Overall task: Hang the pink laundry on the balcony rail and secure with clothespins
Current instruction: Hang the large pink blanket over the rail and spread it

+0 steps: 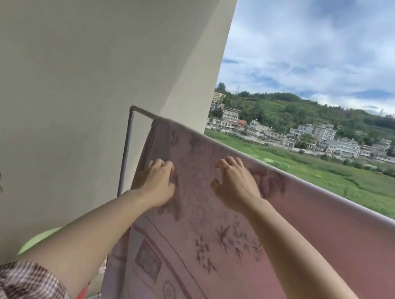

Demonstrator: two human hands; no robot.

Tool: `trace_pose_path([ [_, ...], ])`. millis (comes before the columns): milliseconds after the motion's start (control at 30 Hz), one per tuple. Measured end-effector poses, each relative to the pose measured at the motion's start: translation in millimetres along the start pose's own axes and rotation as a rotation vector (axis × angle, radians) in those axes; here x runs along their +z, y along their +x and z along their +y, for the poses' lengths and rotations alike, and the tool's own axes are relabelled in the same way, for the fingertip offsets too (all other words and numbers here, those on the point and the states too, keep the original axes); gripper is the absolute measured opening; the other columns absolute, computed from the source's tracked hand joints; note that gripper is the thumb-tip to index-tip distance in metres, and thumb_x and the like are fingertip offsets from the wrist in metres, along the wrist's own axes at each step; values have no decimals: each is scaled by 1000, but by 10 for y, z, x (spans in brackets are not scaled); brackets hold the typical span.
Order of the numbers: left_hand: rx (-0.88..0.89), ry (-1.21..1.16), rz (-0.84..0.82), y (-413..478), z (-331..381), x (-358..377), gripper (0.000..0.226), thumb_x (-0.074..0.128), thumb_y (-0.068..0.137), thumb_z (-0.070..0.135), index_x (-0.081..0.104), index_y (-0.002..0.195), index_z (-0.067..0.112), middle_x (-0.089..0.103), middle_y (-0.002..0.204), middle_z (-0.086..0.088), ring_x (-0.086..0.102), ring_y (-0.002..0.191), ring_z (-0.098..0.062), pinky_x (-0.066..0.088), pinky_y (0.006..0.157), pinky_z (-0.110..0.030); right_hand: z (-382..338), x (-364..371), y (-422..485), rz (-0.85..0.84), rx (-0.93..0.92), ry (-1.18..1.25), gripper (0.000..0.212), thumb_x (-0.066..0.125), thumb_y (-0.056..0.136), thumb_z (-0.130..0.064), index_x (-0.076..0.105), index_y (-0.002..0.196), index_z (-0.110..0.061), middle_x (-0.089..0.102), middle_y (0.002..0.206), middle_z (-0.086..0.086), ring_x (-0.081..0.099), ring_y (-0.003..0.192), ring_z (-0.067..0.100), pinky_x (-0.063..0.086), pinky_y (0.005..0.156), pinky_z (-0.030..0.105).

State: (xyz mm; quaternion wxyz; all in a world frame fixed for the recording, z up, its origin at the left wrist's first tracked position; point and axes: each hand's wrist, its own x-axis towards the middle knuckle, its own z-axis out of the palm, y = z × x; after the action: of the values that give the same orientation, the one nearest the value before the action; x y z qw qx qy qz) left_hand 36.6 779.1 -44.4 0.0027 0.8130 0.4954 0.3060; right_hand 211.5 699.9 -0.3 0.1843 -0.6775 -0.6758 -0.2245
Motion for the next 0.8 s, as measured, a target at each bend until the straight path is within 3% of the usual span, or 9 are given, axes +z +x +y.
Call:
trace_pose_path([
  [233,-76,-23,11,1127,-886,216,36,48,88,19,48,123,18,48,131,-5,41,123,-25,42,95,-39,-352,687,1448,-4,-131,-6,32,53,85,-23,54,115,-11,51,127,8,39,124,26,36,100,36],
  [533,-274,-335,51,2433,-1889,650,37,41,94,25,51,128,14,53,132,-7,49,120,-27,42,94,-35,-727,1303,2704,78,-163,-144,32,47,90,-21,51,120,-13,53,122,5,42,120,24,34,96,36],
  [600,-270,-472,84,2752,-2007,700,26,38,94,23,62,99,15,63,102,-5,55,99,-31,44,79,-33,-772,1388,2951,93,-133,-152,29,47,91,-19,53,118,-13,54,120,5,43,119,24,35,94,36],
  [667,-276,-632,82,3035,-2096,731,30,38,92,24,49,67,14,50,69,-4,45,74,-28,35,60,-31,-816,1468,3177,87,-71,-139,26,46,91,-19,55,116,-14,56,120,5,45,119,24,38,93,36],
  [733,-275,-855,-17,3279,-2194,764,32,42,92,36,52,71,15,52,72,-3,47,72,-25,38,65,-31,-878,1521,3367,58,1,-131,23,45,92,-17,56,112,-12,57,119,7,47,117,25,40,88,36],
  [800,-260,-1062,-233,3467,-2271,773,38,45,91,49,64,89,16,65,86,-2,60,84,-21,44,81,-35,-926,1561,3531,23,76,-138,18,45,91,-16,58,101,-9,60,114,10,52,110,28,39,76,33],
])
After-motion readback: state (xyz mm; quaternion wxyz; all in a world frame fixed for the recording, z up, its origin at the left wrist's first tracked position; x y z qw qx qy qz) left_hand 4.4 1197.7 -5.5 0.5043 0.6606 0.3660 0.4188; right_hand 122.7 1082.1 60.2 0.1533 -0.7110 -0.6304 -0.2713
